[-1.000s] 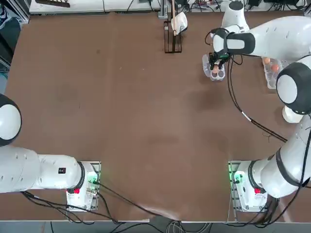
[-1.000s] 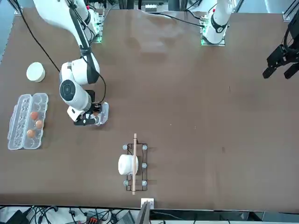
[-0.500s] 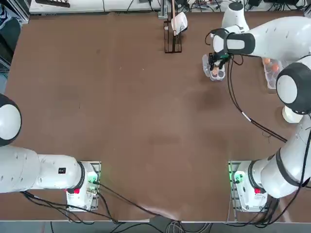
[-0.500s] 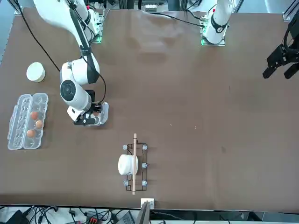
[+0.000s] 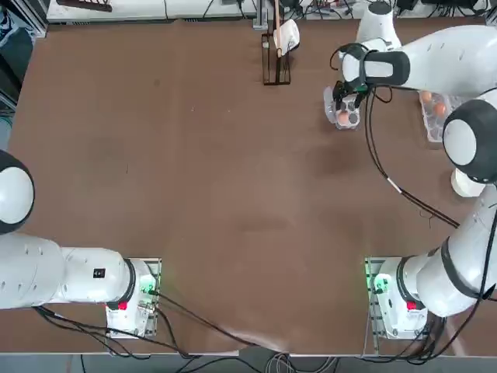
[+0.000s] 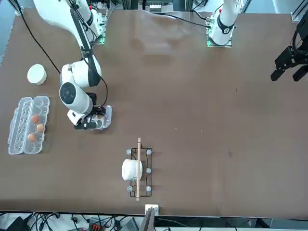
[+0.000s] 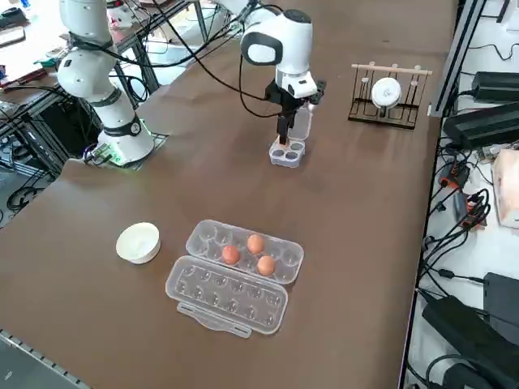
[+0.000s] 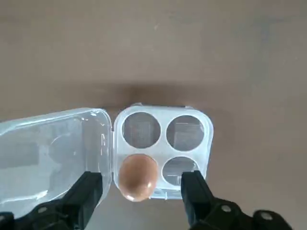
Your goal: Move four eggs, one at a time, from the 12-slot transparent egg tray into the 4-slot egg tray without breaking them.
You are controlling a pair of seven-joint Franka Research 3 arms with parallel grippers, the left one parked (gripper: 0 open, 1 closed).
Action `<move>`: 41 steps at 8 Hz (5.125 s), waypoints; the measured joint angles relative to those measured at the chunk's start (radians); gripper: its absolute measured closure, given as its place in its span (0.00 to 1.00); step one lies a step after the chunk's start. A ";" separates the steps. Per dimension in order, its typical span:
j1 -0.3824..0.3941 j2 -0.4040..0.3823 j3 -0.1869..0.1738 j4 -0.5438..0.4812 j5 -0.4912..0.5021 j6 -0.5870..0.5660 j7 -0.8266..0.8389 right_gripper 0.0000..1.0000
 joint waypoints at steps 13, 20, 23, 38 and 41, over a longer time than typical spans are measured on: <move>-0.532 -0.019 -0.059 0.127 -0.129 -0.023 -1.475 0.00; -0.551 0.086 -0.055 0.147 0.024 0.050 -1.912 0.02; -0.573 0.167 -0.055 0.217 0.024 0.054 -1.971 0.03; -0.583 0.236 -0.049 0.238 0.025 0.067 -2.004 0.37; -0.583 0.236 -0.046 0.241 0.028 0.067 -2.005 0.45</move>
